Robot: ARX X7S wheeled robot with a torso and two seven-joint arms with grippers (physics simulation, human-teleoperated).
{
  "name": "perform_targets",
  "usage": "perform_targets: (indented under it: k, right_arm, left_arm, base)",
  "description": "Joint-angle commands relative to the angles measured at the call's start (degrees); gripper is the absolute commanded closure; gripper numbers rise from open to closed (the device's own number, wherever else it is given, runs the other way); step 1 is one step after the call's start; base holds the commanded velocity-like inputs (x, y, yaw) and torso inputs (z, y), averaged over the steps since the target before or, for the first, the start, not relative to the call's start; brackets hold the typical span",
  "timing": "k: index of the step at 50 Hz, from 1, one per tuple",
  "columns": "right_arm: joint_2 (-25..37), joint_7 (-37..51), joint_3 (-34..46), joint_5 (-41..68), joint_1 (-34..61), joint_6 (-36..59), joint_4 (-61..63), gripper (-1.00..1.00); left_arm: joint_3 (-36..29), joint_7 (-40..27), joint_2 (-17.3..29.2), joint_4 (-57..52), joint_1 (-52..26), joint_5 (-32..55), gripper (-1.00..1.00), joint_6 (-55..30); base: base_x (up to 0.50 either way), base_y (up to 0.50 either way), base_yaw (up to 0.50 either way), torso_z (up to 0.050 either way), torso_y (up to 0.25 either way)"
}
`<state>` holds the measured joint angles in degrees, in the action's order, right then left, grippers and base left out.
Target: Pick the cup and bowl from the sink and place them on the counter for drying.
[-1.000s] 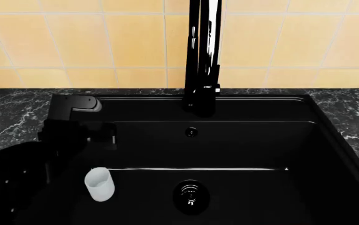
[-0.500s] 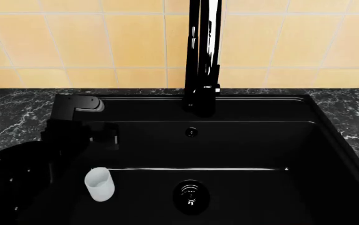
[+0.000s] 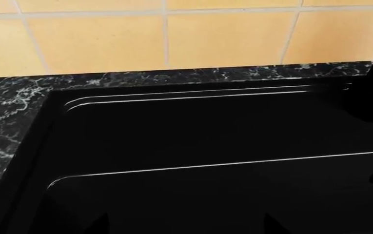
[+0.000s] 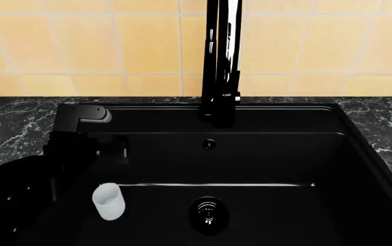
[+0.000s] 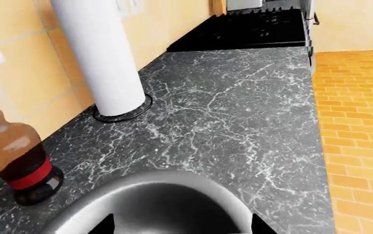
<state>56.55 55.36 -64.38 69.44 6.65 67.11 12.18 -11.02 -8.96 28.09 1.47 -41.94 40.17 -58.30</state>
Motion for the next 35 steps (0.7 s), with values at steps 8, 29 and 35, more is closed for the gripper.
perform_targets:
  k: [8,29,35]
  right_arm:
    - [10.13,-11.58,23.44,11.02,9.39,-5.05,2.82,-1.00]
    - [5.58,-9.33,69.33,24.26,51.98,-2.91,1.49,-1.00]
    - [2.93,-9.38,71.16,25.92,53.30,-2.23,1.52,-1.00]
  left_arm:
    - [0.18,-0.81,-0.05,-1.15,0.54,0.57,-1.00,-0.31]
    - [2.49,-14.49,-2.23,-14.47,5.58,2.69,-1.00,-9.58]
    - [3.60,-19.01,-3.84,-18.58,6.56,3.32,-1.00,-11.97]
  base:
    - [0.00,0.00,0.00,0.000,0.000]
    - [0.00,0.00,0.00,0.000,0.000]
    - [0.00,0.00,0.00,0.000,0.000]
